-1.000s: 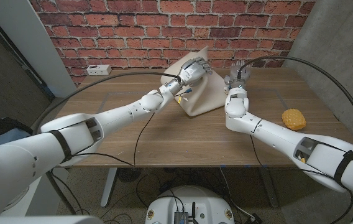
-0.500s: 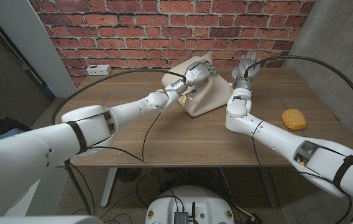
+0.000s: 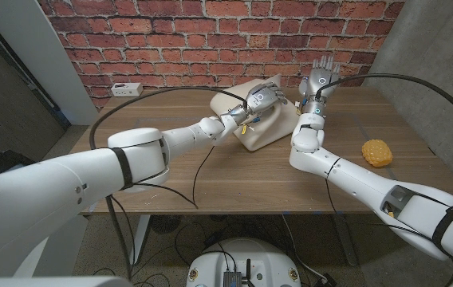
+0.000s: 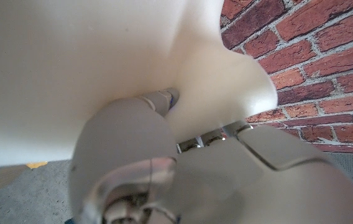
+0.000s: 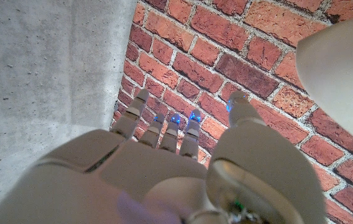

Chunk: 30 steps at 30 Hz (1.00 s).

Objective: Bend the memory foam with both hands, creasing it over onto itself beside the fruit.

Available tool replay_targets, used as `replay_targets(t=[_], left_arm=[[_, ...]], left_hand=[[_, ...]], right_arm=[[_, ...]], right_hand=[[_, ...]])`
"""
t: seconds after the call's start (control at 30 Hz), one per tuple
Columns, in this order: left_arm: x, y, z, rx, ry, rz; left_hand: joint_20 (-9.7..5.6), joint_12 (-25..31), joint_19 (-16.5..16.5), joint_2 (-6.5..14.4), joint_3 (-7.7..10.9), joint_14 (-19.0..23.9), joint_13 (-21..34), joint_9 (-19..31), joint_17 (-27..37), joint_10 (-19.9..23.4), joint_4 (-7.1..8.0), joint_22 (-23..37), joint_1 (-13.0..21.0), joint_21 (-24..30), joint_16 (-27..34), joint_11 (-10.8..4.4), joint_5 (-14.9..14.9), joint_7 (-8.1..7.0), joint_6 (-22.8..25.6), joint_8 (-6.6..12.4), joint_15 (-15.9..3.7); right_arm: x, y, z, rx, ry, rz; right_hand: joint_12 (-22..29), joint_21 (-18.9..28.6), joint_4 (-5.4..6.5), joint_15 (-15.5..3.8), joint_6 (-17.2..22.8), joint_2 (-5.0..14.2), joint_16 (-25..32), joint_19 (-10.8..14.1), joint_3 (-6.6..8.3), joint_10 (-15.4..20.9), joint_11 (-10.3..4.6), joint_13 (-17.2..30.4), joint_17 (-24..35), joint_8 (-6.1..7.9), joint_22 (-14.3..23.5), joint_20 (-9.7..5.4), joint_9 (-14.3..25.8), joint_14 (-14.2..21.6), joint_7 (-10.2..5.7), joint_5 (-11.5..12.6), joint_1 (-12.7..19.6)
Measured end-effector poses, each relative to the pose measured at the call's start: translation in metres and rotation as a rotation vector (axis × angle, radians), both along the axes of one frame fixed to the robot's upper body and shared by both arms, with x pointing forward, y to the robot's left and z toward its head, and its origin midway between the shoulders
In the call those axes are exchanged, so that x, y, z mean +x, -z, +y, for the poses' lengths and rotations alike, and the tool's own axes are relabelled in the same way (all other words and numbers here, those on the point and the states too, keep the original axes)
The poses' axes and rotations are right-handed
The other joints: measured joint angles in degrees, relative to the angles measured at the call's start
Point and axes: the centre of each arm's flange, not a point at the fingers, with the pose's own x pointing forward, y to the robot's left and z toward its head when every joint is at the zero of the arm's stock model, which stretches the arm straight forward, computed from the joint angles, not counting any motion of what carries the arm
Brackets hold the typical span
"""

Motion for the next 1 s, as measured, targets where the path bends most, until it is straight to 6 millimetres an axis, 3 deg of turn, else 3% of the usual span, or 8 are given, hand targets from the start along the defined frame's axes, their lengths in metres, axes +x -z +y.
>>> replay_targets(t=[0.17,0.27,0.37,0.47,0.6,0.73,0.8,1.0], left_arm=[[0.002,0.001,-0.003,-0.004,-0.012,0.008],[0.003,0.002,-0.005,-0.004,-0.027,0.005],[0.004,0.006,-0.009,0.012,-0.050,-0.001],[0.006,0.007,-0.010,0.014,-0.076,-0.012],[0.008,0.009,-0.011,0.016,-0.110,-0.035],[0.009,0.012,-0.012,0.016,-0.145,-0.058],[0.009,0.015,-0.013,0.019,-0.155,-0.065],[0.010,0.016,-0.011,0.010,-0.195,-0.100]], left_hand=[[0.63,-1.50,-1.86,-1.31,-1.58,-4.40,0.04,0.00,0.00,-4.98,1.69,-0.19,-3.29,0.30,-0.21,0.68,0.01,-1.04,-5.58,-3.39,0.34],[1.27,-1.71,-2.89,-2.73,-4.05,-7.16,0.04,0.00,0.00,-8.49,2.25,-0.41,-6.36,0.29,-0.21,0.68,0.03,-1.84,-9.59,-5.46,0.47],[1.56,-1.71,-4.22,-5.27,-6.81,-9.34,0.04,0.27,-0.15,-11.24,2.48,-0.45,-9.05,-0.41,-0.21,0.57,0.04,-2.19,-13.01,-6.76,0.52],[1.87,-1.71,-5.99,-7.90,-9.92,-11.68,-0.01,0.16,-0.17,-14.27,1.79,-0.57,-11.93,-1.47,-0.21,0.27,0.07,-2.61,-16.79,-7.27,0.67],[4.63,-1.71,-11.82,-12.86,-16.25,-16.63,-0.29,-0.26,-0.43,-18.91,-0.01,-0.70,-14.60,-5.00,-0.21,-0.56,1.38,-2.99,-22.91,-7.43,0.79],[7.59,-1.71,-15.54,-16.59,-21.43,-20.83,-0.51,-0.70,-0.43,-23.56,-0.55,-0.73,-17.15,-8.17,-0.20,-0.63,2.58,-1.23,-28.24,-7.43,0.87],[8.63,-1.71,-17.04,-17.78,-23.95,-24.06,-0.66,-0.95,-0.42,-26.78,-0.68,-0.96,-18.34,-9.94,-0.42,0.19,3.32,0.00,-31.53,-7.43,0.92],[10.83,-2.16,-20.01,-18.49,-27.45,-30.82,-0.92,-1.17,-0.42,-33.87,-0.78,-0.81,-19.05,-13.20,-0.45,2.58,4.41,2.08,-37.43,-7.43,1.14]], right_arm=[[-0.004,-0.001,0.000,-0.001,-0.006,-0.018],[-0.005,-0.002,0.000,0.000,-0.009,-0.026],[-0.007,-0.002,0.001,0.000,-0.011,-0.032],[-0.008,-0.002,0.001,0.000,-0.011,-0.034],[-0.009,-0.002,0.000,0.003,-0.007,-0.032],[-0.009,-0.003,0.000,0.004,-0.007,-0.025],[-0.009,-0.003,0.001,0.004,-0.005,-0.020],[-0.008,-0.004,0.001,0.003,-0.005,-0.011]], right_hand=[[0.00,0.00,0.00,-0.05,0.00,-0.29,0.17,0.00,0.00,0.00,0.00,0.00,0.00,0.00,0.00,0.00,0.00,0.53,0.00,0.00,0.29],[0.00,0.00,0.23,0.00,0.00,-0.30,0.33,0.20,0.23,0.22,-0.22,0.00,0.00,0.00,0.01,0.20,0.00,0.61,0.00,0.00,0.29],[0.00,0.00,0.23,-0.04,0.00,-0.30,0.33,0.20,0.23,0.30,-0.31,0.00,0.01,-0.02,0.01,0.21,0.00,1.09,0.00,-0.34,0.29],[0.00,0.00,0.23,-0.09,0.00,-0.30,0.55,0.33,0.23,0.30,-0.31,0.00,0.01,-0.36,0.01,0.08,0.00,1.14,0.00,-0.34,0.29],[0.00,0.00,0.23,-0.09,0.00,-0.30,0.55,0.51,0.23,0.30,-0.31,0.00,0.01,-0.37,0.01,-0.11,0.00,1.13,0.00,-0.34,0.29],[0.00,0.00,0.23,-0.09,-0.22,-0.30,0.55,0.51,0.23,0.30,-0.31,0.00,0.10,-0.37,0.01,-0.11,0.00,1.13,-0.22,-0.34,0.29],[0.00,0.00,0.23,-0.09,-0.22,-0.30,0.55,0.51,0.23,0.30,-0.31,0.00,0.16,-0.37,0.01,-0.11,0.00,1.13,-0.22,-0.34,0.29],[0.00,0.00,0.23,-0.09,-0.22,-0.30,0.54,0.51,0.23,0.30,-0.31,0.00,0.16,-0.37,0.01,-0.11,0.00,1.13,-0.22,-0.33,0.29]])
